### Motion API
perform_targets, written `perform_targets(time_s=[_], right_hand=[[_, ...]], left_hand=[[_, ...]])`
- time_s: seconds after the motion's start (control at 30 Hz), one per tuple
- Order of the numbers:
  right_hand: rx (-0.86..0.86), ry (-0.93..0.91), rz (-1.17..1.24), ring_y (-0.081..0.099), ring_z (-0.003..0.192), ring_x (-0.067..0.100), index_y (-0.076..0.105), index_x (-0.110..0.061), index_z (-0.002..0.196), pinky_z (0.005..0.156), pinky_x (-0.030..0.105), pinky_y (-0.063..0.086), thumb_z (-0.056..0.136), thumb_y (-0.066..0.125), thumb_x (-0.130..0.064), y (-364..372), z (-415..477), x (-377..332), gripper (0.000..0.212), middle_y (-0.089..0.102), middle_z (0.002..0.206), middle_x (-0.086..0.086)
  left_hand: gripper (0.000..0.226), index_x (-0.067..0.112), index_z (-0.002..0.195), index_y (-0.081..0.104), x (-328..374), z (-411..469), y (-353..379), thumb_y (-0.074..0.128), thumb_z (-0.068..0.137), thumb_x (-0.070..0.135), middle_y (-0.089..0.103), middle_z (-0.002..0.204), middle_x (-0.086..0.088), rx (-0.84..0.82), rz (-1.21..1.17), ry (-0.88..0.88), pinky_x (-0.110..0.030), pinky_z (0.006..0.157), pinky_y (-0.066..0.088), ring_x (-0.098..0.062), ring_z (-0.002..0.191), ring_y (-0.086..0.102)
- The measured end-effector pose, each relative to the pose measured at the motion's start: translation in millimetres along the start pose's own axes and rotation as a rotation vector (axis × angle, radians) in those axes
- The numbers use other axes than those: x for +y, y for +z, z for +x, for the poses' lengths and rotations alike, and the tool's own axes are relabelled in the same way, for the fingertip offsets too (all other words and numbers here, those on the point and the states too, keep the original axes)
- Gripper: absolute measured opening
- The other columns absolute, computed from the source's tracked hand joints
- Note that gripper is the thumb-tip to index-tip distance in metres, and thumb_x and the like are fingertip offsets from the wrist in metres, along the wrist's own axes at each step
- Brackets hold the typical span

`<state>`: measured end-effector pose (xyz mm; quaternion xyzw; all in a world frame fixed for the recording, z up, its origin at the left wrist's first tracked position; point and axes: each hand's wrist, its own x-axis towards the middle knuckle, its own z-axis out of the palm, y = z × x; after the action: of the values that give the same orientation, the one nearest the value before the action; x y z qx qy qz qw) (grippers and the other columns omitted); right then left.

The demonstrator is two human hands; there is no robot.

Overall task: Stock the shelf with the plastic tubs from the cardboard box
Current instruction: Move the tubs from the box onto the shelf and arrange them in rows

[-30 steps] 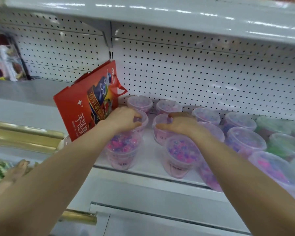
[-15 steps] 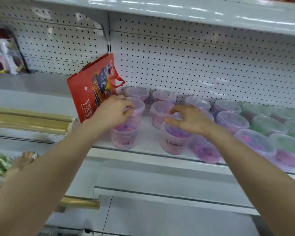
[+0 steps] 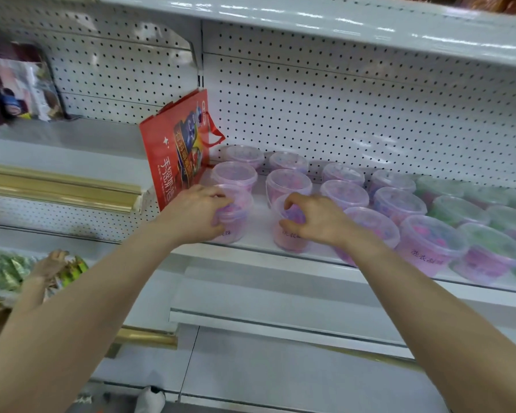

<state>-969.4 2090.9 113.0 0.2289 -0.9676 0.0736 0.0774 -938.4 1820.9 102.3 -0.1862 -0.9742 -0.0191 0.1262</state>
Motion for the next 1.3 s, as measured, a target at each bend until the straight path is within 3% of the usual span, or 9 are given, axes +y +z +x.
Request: perform_targets(time_s=[0.13,0.43,0.53,0.67,0.8,0.9,1.03,1.2,1.3], right_hand=[[-0.027,-0.04,0.086,0.06,0.102,0.028,0.056,-0.027,0.12,0.08,0.032,0.046,0.087,0.06,-0.043,2.3,-0.2,-13.0,0.037,0.066,0.114,0.003],[0.064,-0.128,0.153,0.059,0.103,0.022,0.058,-0.026,0.117,0.079,0.025,0.04,0.089,0.06,-0.042,10.5,-2.8,-6.7,0.032,0.066,0.117,-0.003],[0.089,-0.168,0.156,0.062,0.099,0.02,0.061,-0.025,0.115,0.082,0.028,0.046,0.09,0.058,-0.041,12.3,-2.6,-1.9,0.03,0.068,0.114,-0.004],[0.167,-0.17,0.15,0.066,0.093,0.022,0.063,-0.026,0.111,0.083,0.036,0.05,0.089,0.045,-0.046,7.0,2.4,24.8,0.034,0.071,0.108,-0.006],[0.278,-0.031,0.082,0.066,0.097,0.025,0.065,-0.025,0.114,0.085,0.038,0.051,0.09,0.037,-0.048,-7.6,14.3,82.7,0.044,0.071,0.109,-0.001],[0.309,0.14,-0.051,0.066,0.102,0.031,0.062,-0.021,0.123,0.088,0.041,0.05,0.092,0.049,-0.031,-18.4,27.1,132.4,0.035,0.069,0.116,0.008],[0.068,0.38,-0.169,0.055,0.12,0.026,0.045,-0.029,0.139,0.099,0.037,0.041,0.097,0.043,-0.033,-27.0,49.7,185.6,0.042,0.055,0.136,0.004],[-0.093,0.403,0.061,0.045,0.131,0.024,0.05,-0.033,0.136,0.109,0.037,0.033,0.094,0.048,-0.05,-21.8,80.9,217.1,0.045,0.047,0.146,-0.001],[-0.04,0.402,0.235,0.053,0.121,0.023,0.058,-0.027,0.13,0.1,0.029,0.036,0.087,0.062,-0.051,-16.3,94.0,223.0,0.05,0.053,0.14,0.002]], left_hand=[[0.053,0.024,0.133,0.053,-0.1,-3.2,-2.5,0.064,0.081,0.031,0.052,0.137,0.001,-0.005,0.01,-0.003,-0.035,0.098,0.041,-0.029,0.111,0.051],[0.053,0.026,0.125,0.06,3.5,3.1,8.3,0.065,0.079,0.051,0.061,0.121,-0.001,0.069,0.07,-0.051,-0.037,0.094,0.042,-0.026,0.099,0.05],[0.053,0.028,0.121,0.062,3.9,6.3,9.5,0.059,0.079,0.06,0.061,0.118,0.001,0.078,0.093,-0.056,-0.039,0.092,0.044,-0.024,0.099,0.05],[0.061,0.025,0.109,0.069,12.2,23.1,4.9,0.033,0.08,0.065,0.065,0.106,-0.001,0.125,0.087,-0.029,-0.038,0.09,0.045,-0.025,0.093,0.054],[0.053,0.023,0.116,0.065,26.8,62.5,2.8,0.037,0.085,0.058,0.061,0.114,-0.002,0.091,-0.006,-0.004,-0.043,0.094,0.045,-0.028,0.107,0.053],[0.039,0.021,0.121,0.061,49.6,101.8,5.3,0.052,0.09,0.043,0.059,0.118,-0.003,0.079,-0.071,0.016,-0.038,0.093,0.043,-0.027,0.112,0.051],[0.041,0.017,0.127,0.055,76.2,159.5,19.0,0.051,0.092,0.037,0.054,0.131,-0.008,0.013,-0.112,0.002,-0.039,0.095,0.043,-0.03,0.115,0.052],[0.042,0.019,0.134,0.046,85.0,216.5,35.7,0.039,0.095,0.032,0.041,0.143,-0.007,-0.149,-0.077,-0.076,-0.035,0.096,0.039,-0.031,0.122,0.045],[0.041,0.021,0.132,0.047,83.3,234.6,43.7,0.029,0.099,0.037,0.043,0.139,-0.006,-0.233,-0.096,-0.134,-0.033,0.084,0.038,-0.03,0.115,0.048]])
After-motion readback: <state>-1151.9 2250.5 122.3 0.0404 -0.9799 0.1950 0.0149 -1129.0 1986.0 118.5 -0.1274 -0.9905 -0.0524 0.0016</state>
